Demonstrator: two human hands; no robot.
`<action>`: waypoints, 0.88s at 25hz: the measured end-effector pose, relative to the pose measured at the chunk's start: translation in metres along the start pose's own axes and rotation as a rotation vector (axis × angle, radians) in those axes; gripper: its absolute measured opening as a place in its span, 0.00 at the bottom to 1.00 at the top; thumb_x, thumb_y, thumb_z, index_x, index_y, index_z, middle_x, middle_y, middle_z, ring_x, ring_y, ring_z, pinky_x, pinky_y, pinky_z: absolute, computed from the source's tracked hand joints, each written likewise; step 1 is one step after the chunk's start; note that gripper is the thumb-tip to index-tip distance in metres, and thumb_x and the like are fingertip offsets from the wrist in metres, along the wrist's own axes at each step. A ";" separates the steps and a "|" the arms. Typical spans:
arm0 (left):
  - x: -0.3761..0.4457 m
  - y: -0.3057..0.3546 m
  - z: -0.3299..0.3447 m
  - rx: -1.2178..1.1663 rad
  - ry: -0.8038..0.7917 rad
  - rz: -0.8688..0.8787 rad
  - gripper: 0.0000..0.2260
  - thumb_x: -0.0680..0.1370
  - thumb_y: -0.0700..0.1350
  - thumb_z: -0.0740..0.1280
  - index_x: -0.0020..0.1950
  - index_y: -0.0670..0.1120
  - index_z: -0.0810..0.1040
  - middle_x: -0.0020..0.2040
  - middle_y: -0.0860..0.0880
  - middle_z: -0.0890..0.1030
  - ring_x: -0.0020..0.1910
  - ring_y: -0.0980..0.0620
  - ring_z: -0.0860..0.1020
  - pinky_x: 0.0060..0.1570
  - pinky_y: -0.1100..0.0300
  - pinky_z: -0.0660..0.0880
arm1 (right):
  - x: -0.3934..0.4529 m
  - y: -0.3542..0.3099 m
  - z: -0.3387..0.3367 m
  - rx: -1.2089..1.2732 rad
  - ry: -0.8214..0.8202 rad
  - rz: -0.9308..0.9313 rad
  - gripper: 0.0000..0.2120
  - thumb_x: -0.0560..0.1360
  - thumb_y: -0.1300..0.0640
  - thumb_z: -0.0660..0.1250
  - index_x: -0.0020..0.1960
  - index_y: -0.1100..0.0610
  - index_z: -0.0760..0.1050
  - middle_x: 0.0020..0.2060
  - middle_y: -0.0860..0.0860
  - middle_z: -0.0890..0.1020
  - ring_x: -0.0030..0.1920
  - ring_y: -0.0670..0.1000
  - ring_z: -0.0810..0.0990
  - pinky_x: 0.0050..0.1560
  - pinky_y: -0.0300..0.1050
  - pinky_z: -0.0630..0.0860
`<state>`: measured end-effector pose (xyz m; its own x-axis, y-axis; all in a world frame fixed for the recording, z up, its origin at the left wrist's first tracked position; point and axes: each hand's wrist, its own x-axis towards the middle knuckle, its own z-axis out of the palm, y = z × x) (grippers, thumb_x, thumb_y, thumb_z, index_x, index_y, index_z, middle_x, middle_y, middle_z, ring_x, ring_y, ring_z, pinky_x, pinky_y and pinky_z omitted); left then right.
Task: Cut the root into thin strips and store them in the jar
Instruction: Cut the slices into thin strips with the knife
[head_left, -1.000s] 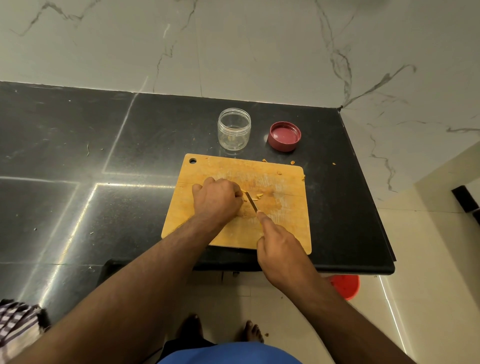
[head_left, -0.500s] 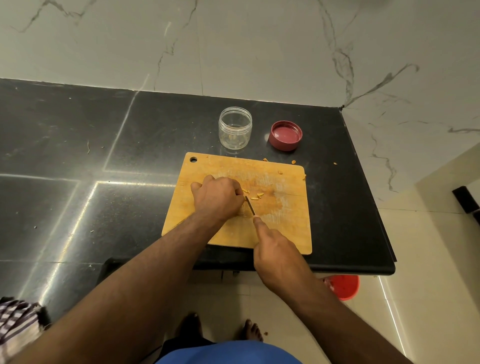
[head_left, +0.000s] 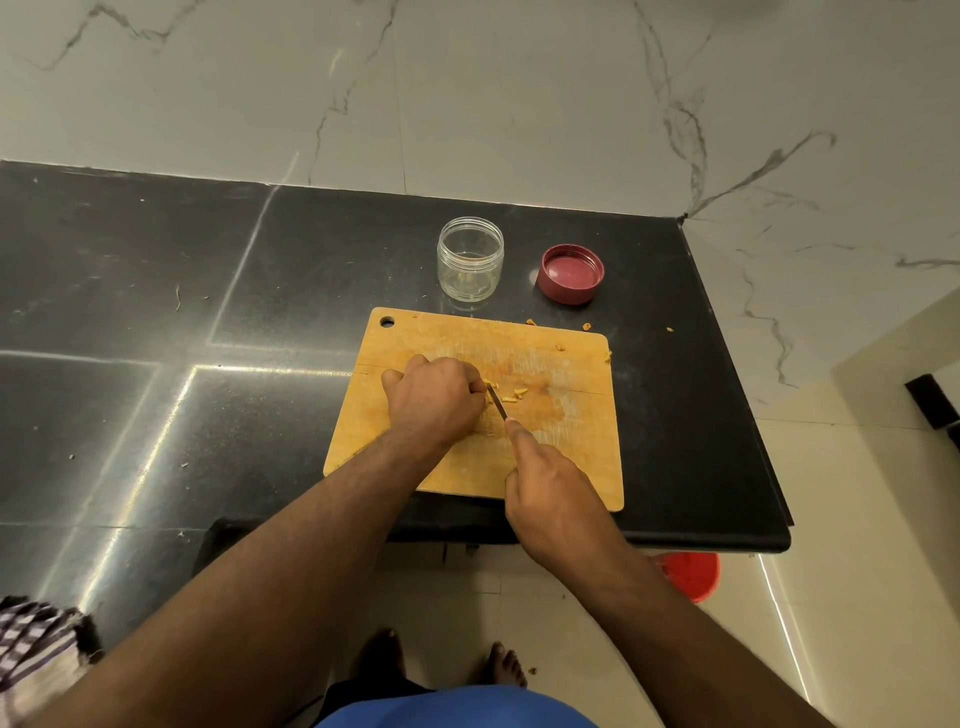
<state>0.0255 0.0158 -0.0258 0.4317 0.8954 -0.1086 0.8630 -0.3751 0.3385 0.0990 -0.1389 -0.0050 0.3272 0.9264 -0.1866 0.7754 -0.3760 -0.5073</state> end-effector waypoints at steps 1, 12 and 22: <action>0.000 0.000 0.001 -0.002 0.002 -0.003 0.09 0.79 0.55 0.66 0.54 0.58 0.84 0.50 0.58 0.83 0.58 0.50 0.72 0.51 0.49 0.61 | 0.002 -0.001 0.000 -0.006 -0.015 0.008 0.26 0.82 0.58 0.52 0.79 0.50 0.54 0.55 0.52 0.76 0.50 0.51 0.76 0.49 0.49 0.76; 0.002 -0.003 0.002 -0.025 -0.010 -0.011 0.07 0.78 0.55 0.67 0.51 0.57 0.84 0.48 0.57 0.82 0.57 0.50 0.72 0.51 0.48 0.62 | -0.027 0.006 -0.001 0.078 -0.007 0.010 0.25 0.83 0.55 0.53 0.79 0.49 0.54 0.54 0.49 0.75 0.50 0.46 0.74 0.48 0.43 0.73; -0.003 -0.001 0.001 -0.044 0.014 -0.021 0.09 0.79 0.55 0.66 0.53 0.57 0.85 0.50 0.57 0.83 0.57 0.50 0.72 0.51 0.49 0.61 | 0.003 -0.001 0.002 0.015 -0.020 0.003 0.26 0.82 0.57 0.52 0.79 0.50 0.54 0.54 0.52 0.77 0.50 0.51 0.76 0.49 0.49 0.76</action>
<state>0.0233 0.0129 -0.0273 0.4093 0.9065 -0.1032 0.8595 -0.3452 0.3769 0.0980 -0.1358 -0.0072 0.3183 0.9256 -0.2050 0.7664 -0.3785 -0.5189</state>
